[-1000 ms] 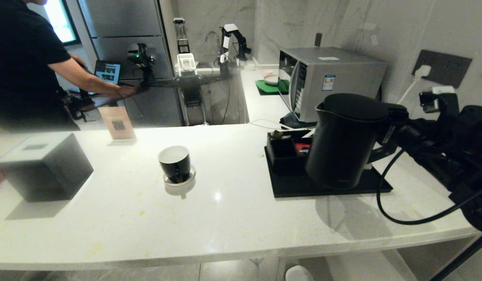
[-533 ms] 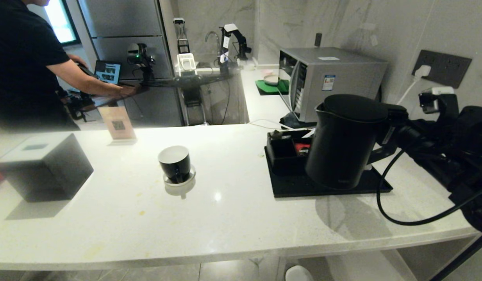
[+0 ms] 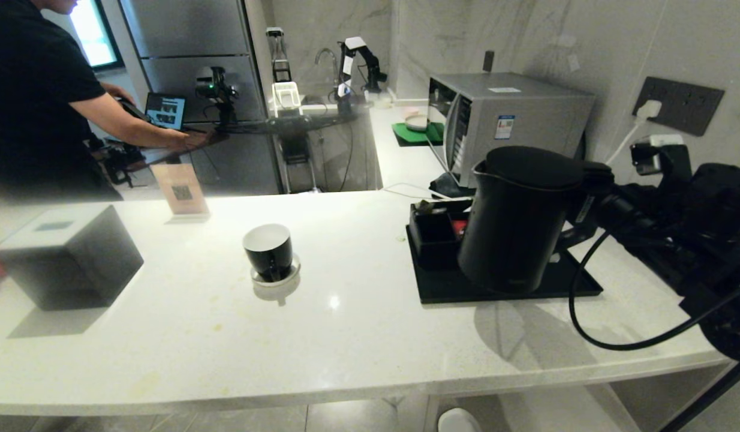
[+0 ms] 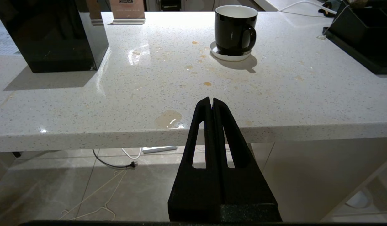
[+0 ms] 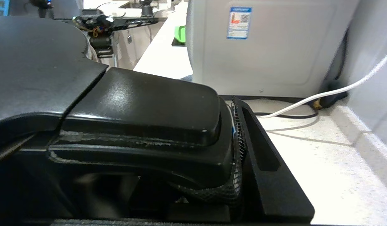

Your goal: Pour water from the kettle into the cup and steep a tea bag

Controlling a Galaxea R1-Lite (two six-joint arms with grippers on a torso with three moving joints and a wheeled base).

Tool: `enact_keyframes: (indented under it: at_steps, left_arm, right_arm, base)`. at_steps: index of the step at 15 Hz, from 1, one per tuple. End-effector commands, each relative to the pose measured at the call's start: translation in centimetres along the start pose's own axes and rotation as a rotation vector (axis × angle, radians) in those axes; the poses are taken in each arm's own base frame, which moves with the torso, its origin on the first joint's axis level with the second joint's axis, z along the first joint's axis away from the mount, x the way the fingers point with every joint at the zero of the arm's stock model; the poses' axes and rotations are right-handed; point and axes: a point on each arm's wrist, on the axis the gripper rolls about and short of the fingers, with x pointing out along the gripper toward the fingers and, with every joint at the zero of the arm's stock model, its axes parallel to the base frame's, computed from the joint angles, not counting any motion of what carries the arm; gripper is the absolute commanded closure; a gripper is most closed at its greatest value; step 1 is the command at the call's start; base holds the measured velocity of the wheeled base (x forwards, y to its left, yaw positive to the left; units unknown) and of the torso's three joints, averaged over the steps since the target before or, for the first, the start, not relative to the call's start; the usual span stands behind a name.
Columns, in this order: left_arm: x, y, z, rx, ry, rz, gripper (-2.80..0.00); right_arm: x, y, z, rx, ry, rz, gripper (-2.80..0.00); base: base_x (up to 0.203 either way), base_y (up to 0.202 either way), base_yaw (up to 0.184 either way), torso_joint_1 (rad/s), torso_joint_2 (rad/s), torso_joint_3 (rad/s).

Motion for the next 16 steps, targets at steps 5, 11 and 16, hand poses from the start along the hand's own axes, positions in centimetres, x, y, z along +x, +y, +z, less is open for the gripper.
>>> enact_keyframes:
  at_steps: [5,11,16]
  left_arm:
    - [0.0,0.0,0.0,-0.001,0.0,0.001,0.0]
    - [0.0,0.0,0.0,-0.002,0.0,0.0,0.0]
    - [0.0,0.0,0.0,-0.001,-0.001,0.002,0.0]
  right_arm:
    - [0.1,0.6,-0.3,0.003,0.005,0.019,0.0]
    - [0.1,1.5,-0.4,0.009,0.006,0.045,0.0]
    - [0.0,1.9,-0.4,0.011,0.005,0.058,0.0]
  base:
    - [0.0,0.0,0.0,0.0,0.0,0.0]
    - [0.0,0.0,0.0,0.0,0.0,0.0]
    - [0.0,0.0,0.0,0.0,0.0,0.0]
